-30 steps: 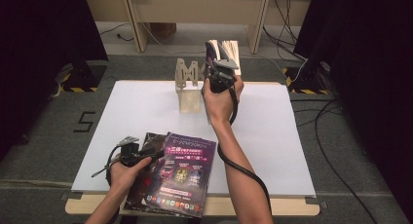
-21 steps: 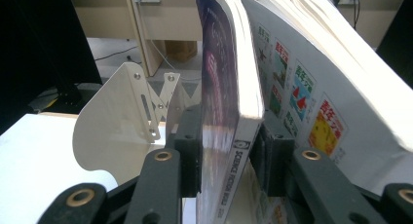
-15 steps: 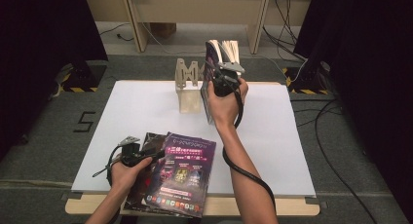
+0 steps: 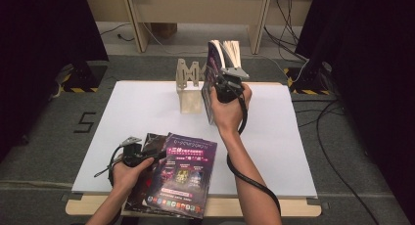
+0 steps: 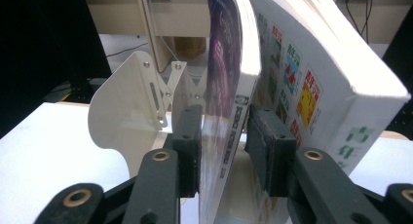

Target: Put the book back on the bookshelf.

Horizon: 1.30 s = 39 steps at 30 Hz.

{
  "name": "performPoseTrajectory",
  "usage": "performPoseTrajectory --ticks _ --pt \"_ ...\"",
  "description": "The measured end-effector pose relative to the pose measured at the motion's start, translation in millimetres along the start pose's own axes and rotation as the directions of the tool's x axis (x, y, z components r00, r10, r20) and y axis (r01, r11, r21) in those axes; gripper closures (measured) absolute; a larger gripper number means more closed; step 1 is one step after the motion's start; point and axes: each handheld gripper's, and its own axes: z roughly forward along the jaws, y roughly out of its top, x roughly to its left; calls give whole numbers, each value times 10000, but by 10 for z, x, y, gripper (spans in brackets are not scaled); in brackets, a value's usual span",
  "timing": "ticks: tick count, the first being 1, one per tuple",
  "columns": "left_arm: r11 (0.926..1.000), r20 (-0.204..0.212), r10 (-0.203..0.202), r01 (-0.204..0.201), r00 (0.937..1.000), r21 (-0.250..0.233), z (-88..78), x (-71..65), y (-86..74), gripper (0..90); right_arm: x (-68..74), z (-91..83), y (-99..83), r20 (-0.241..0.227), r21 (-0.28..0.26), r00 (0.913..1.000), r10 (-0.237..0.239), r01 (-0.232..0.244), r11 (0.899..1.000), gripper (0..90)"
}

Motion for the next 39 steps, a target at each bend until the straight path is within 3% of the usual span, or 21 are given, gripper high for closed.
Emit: performPoseTrajectory --ticks 27,34,39 --pt "9998 -157 92 -90 9998 163 73 -1 32 443 -109 -173 -293 -619 629 9980 103 -64 9980 661" --pt "9998 -288 72 -67 9996 187 81 6 24 447 -162 -190 -406 -947 1142 9951 300 -191 9933 657" --pt "9998 -373 86 -79 9993 196 79 12 18 449 -200 -183 -531 -1226 1788 9917 390 -166 9837 652"
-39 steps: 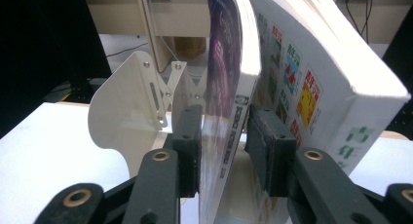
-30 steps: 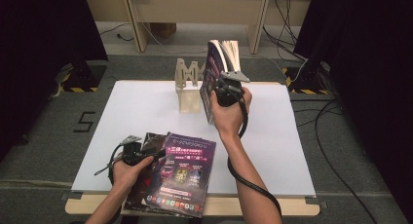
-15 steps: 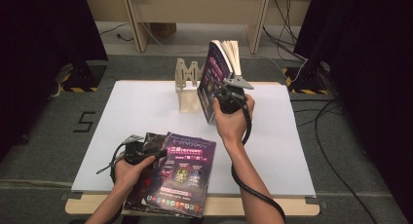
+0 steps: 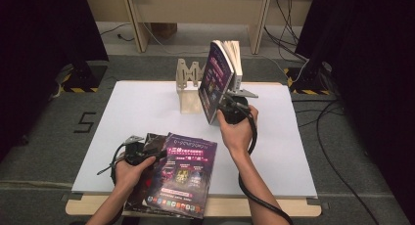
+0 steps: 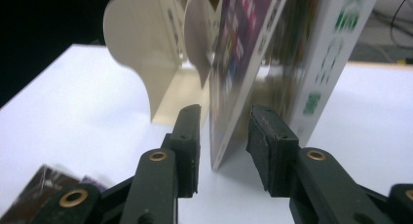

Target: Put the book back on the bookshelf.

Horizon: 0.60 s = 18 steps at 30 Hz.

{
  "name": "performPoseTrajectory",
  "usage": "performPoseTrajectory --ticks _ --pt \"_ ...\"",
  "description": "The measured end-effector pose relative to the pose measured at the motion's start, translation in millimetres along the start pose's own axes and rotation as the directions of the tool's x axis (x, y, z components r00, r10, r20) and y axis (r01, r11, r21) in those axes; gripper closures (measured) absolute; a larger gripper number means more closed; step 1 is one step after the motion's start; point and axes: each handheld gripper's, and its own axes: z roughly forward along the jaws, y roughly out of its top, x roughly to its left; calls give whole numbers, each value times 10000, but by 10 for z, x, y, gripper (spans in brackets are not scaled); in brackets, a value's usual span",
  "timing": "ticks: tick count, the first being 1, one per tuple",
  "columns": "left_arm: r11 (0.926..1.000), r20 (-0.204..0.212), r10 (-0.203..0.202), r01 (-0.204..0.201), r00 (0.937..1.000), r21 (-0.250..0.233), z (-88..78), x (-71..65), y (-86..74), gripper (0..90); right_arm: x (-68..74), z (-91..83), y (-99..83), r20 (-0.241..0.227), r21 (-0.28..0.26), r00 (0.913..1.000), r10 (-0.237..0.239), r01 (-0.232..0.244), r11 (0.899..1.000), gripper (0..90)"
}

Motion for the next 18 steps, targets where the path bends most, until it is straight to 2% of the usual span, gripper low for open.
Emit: performPoseTrajectory --ticks 5,10,11,12,13,14,15,18 --pt "9999 -39 -27 28 10000 117 9 5 -8 450 -17 68 -154 -320 774 9995 17 7 9970 646" --pt "9998 -62 -70 71 10000 201 16 7 -12 455 -32 155 -330 -706 1594 9971 271 -155 9871 638" --pt "9998 -62 -70 71 10000 201 16 7 -12 456 -32 155 -330 -706 1594 9971 271 -155 9871 638" --pt "9997 -63 -68 70 10000 223 16 9 -10 458 -43 199 -415 -878 1980 9953 420 -239 9799 633" --pt "9997 -63 -68 70 10000 223 16 9 -10 460 -43 199 -415 -878 1980 9953 420 -239 9799 633" --pt "9997 -50 -80 82 10000 213 18 10 -11 460 -47 221 -456 -945 2224 9943 486 -265 9746 627" --pt "9997 -87 -78 81 9999 249 18 5 -11 462 -52 271 -544 -1111 2674 9919 608 -291 9631 624" --pt "9996 -65 -91 93 9999 275 20 0 -10 468 -35 340 -666 -1244 3144 9908 535 -118 9492 622"
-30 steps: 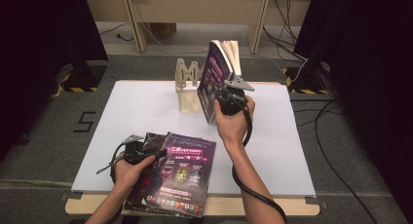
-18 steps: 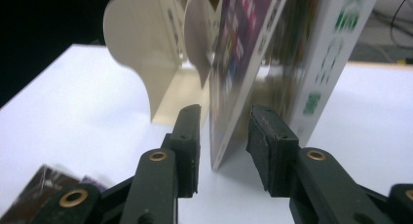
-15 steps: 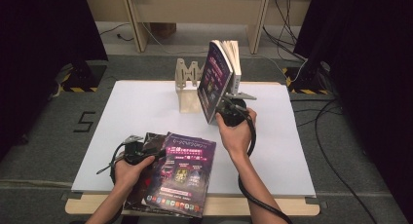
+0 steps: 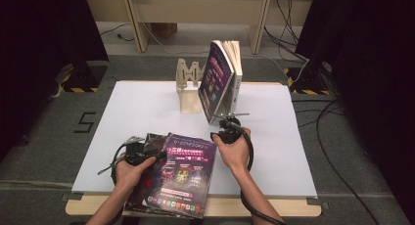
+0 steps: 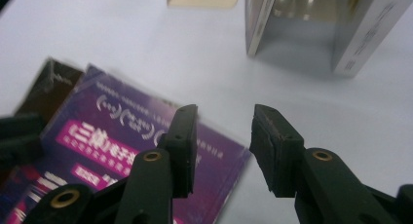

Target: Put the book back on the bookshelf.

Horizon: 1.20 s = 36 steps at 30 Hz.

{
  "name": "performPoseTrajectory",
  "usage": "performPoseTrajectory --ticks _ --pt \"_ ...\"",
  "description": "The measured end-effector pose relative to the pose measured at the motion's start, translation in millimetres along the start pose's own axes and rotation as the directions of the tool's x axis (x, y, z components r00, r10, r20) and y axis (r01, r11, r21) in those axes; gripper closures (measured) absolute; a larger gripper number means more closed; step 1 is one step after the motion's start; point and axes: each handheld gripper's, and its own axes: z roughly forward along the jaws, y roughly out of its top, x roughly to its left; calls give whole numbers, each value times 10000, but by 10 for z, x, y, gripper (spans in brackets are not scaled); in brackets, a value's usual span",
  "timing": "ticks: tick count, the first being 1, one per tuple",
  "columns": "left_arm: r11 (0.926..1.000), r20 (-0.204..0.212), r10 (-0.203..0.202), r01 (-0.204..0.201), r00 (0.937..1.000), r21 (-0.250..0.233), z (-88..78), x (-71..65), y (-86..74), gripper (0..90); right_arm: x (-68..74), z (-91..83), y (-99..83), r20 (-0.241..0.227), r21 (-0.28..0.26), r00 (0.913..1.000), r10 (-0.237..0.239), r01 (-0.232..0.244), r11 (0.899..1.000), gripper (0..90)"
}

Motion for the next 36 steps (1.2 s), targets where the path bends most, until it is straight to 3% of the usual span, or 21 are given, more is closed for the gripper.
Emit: performPoseTrajectory --ticks 3,12,27,29,31,32,34,35,36 --pt "10000 15 -15 15 10000 21 1 -3 0 474 -18 111 -76 -269 385 9995 188 -178 9991 616" --pt "9998 310 -100 95 9995 159 17 -37 -10 502 -33 306 -225 -297 1199 9988 401 -363 9921 605" --pt "9995 229 -268 263 9994 194 26 -69 -13 530 -13 332 -257 -49 1111 9995 296 -289 9934 591" --pt "9967 417 -794 784 9960 230 -3 -59 -14 566 12 336 -261 132 1095 9999 105 -119 9939 587" --pt "9953 517 -964 956 9940 176 -22 -55 -16 584 18 337 -260 202 1068 9997 103 -124 9942 587" --pt "9908 826 -1344 1351 9875 -29 -59 -50 -18 610 8 340 -256 230 1044 9997 114 -137 9944 588" --pt "9853 1119 -1660 1693 9798 -206 -77 -48 -19 640 0 340 -247 213 1062 9995 225 -247 9940 588" --pt "9853 1119 -1660 1693 9798 -206 -77 -48 -19 653 0 340 -247 213 1062 9995 225 -247 9940 588" --pt "9766 1719 -2095 2148 9626 -125 -45 -64 -39 673 -1 341 -242 215 1075 9994 282 -304 9937 589"
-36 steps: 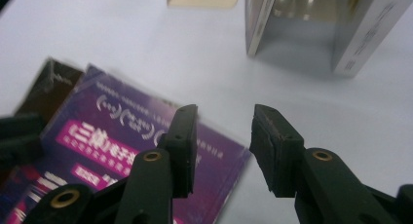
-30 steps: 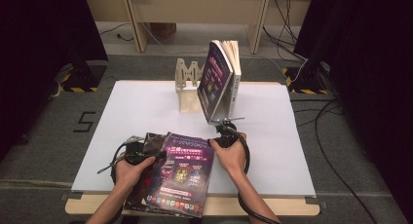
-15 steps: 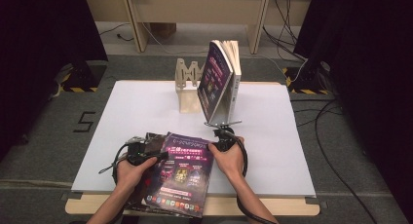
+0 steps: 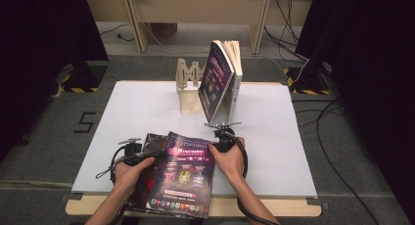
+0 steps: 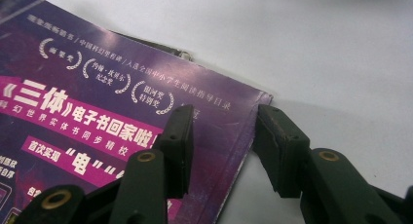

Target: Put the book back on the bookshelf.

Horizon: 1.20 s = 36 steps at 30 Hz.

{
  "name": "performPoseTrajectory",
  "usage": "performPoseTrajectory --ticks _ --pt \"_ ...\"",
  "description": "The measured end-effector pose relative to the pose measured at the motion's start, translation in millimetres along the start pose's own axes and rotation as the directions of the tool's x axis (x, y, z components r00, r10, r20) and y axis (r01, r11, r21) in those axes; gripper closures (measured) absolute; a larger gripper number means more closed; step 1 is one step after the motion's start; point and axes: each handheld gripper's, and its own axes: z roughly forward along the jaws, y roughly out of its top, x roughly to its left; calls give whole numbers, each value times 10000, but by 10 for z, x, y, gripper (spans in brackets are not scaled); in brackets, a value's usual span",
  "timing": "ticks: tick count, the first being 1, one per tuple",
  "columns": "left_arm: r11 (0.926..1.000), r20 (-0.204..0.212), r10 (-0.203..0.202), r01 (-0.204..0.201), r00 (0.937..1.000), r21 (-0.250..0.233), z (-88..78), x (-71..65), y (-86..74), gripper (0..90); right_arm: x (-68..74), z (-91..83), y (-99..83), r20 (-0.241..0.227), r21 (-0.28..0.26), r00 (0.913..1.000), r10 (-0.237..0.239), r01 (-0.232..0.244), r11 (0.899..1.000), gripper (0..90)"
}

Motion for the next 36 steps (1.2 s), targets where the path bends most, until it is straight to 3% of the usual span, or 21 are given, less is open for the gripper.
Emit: performPoseTrajectory --ticks 1,3,4,6,7,9,12,16,22,26,30,33,36 --pt "9997 228 -201 198 9995 121 30 -9 -19 682 1 1 1 15 -3 10000 -11 11 10000 590" --pt "9994 294 -217 208 9993 289 74 -30 -49 679 4 2 4 28 8 10000 -19 18 10000 591" --pt "9990 58 29 -32 10000 451 113 -53 -80 679 4 2 4 28 8 10000 -19 18 10000 591" --pt "9987 -189 61 -51 9998 512 138 -39 -104 728 -15 3 18 -47 43 10000 -41 41 10000 595" --pt "9984 -40 -158 160 9999 540 128 -7 -100 750 -29 1 32 -162 116 9999 24 -23 9999 595" --pt "9984 -31 -135 136 9999 541 122 -8 -94 772 -51 1 50 -274 67 9996 74 -72 10000 595" --pt "9981 -282 94 -77 9996 610 130 -30 -94 785 -121 13 163 -367 -234 9989 289 -298 9993 587" --pt "9973 -402 307 -279 9987 681 126 -31 -91 774 -159 86 240 -469 -126 9986 233 -239 9996 579" --pt "9955 -613 599 -551 9963 774 134 -43 -85 743 -211 146 250 -700 22 9966 427 -427 9991 570" --pt "9914 -843 1038 -963 9910 884 138 -79 -78 731 -231 154 233 -945 -70 9949 355 -363 9993 566" --pt "9938 -740 816 -755 9939 819 138 -55 -85 736 -226 157 211 -1051 -176 9940 309 -329 9993 576" --pt "9941 -844 877 -818 9926 712 136 -67 -105 740 -283 149 192 -1400 -238 9873 749 -789 9966 593" --pt "9958 -830 670 -614 9943 676 132 -56 -106 749 -305 118 179 -1569 -21 9827 987 -1002 9950 596"
